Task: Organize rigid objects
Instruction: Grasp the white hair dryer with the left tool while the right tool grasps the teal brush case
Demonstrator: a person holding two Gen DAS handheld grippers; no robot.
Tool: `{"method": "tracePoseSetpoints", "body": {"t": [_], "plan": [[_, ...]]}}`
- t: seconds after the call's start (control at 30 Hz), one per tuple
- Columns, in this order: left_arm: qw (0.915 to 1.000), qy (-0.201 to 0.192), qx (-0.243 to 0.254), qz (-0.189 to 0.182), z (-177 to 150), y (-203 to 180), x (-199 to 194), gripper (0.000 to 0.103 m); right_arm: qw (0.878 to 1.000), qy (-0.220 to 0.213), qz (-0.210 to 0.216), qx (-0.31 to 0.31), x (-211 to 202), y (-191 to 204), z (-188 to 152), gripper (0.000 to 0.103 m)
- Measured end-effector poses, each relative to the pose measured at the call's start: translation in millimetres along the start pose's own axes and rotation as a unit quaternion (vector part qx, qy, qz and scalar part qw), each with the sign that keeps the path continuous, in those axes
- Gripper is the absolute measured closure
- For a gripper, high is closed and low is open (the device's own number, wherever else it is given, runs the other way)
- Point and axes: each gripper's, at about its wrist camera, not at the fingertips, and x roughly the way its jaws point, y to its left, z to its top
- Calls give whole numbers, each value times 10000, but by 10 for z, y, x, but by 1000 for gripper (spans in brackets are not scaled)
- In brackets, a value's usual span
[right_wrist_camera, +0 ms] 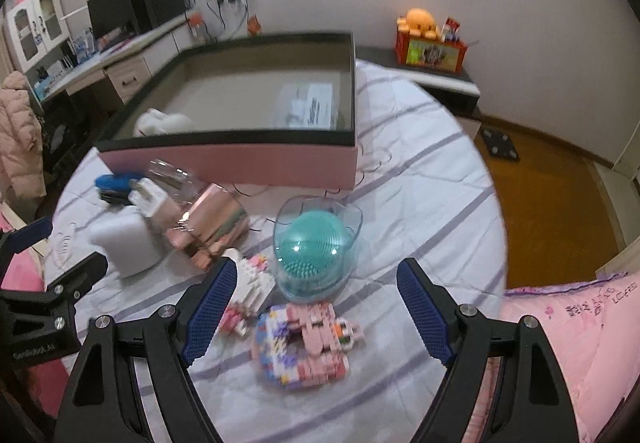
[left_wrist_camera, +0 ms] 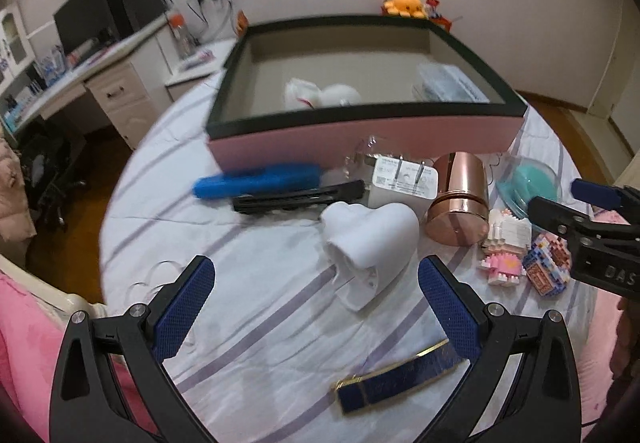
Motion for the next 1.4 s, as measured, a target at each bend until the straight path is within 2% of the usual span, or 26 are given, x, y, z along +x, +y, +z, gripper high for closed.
{"method": "tracePoseSetpoints", "body": {"t": [0.13, 0.27, 0.3, 0.43, 0.5, 0.53, 0.57, 0.73, 1.03, 1.4], "plan": [[9998, 164, 74, -16, 62, -36, 176, 0, 9997, 232, 100, 73, 215, -36, 70, 19], [9988, 380, -27, -309, 97, -35, 315, 0, 9992, 345, 98, 156, 371, -95, 100, 21], [9987, 390, -6, -318, 102, -49, 339, 0, 9992, 363, 87, 174, 400, -115, 101, 23], [9984, 515, 75, -206, 104, -115, 492, 1, 9993, 313, 85, 210, 425, -165, 94, 45], [9982, 505, -91, -296, 94, -83, 532, 7, 9995, 306, 49, 113, 419, -161, 99, 45], [9987, 416, -66, -300, 95, -89, 500, 20, 9994, 320, 66, 101, 420, -166, 92, 45], [9987, 373, -1, -347, 104, -90, 474, 41, 9994, 311, 70, 97, 424, -170, 84, 45], [9979, 417, -84, -496, 91, -6, 413, 40, 9995, 305, 45, 66, 421, -153, 83, 45], [9983, 430, -113, -365, 54, 38, 344, 40, 9993, 296, 116, 192, 401, -211, 96, 45], [9995, 78, -190, -256, -7, 70, -18, 40, 9995, -106, 147, 250, 24, -229, 45, 46]]}}
